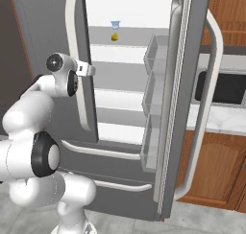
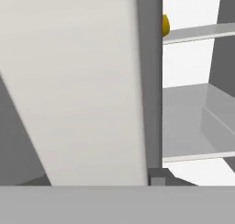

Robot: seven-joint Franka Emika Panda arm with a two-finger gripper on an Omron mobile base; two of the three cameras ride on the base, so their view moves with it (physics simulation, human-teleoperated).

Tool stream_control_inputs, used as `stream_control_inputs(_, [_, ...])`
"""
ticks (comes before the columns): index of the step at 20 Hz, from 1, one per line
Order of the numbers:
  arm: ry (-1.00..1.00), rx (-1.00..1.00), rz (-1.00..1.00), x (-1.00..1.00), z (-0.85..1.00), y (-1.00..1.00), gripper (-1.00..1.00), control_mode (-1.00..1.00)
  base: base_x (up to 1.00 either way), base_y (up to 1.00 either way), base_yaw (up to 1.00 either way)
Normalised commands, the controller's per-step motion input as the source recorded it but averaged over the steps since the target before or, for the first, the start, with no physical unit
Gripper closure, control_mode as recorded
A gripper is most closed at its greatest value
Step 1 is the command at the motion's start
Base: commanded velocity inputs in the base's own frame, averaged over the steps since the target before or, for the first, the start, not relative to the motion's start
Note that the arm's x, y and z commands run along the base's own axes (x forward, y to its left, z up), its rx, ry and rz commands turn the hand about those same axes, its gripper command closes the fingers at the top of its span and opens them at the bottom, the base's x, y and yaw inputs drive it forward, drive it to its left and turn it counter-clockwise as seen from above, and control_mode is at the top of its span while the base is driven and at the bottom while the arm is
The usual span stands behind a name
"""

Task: Take the lemon wedge from the fridge and place it on the plate with fish on the dining counter.

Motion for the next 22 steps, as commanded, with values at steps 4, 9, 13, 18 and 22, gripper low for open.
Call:
stream_control_inputs(4, [0.00, 0.00, 0.00, 0.00, 0.00, 0.00, 1.00, -1.00, 0.00, 0.00, 0.00])
stream_control_inputs(9, [0.00, 0.00, 0.00, 0.00, 0.00, 0.03, 1.00, -1.00, 0.00, 0.00, 0.00])
stream_control_inputs(13, [0.00, 0.00, 0.00, -0.01, 0.04, 0.60, 1.00, -1.00, 0.00, 0.00, 0.00])
stream_control_inputs(18, [0.00, -0.03, 0.06, -0.04, 0.18, 0.95, 1.00, -1.00, 0.00, 0.00, 0.00])
stream_control_inputs(22, [0.00, -0.02, 0.08, -0.24, 0.34, 1.00, 1.00, -1.00, 0.00, 0.00, 0.00])
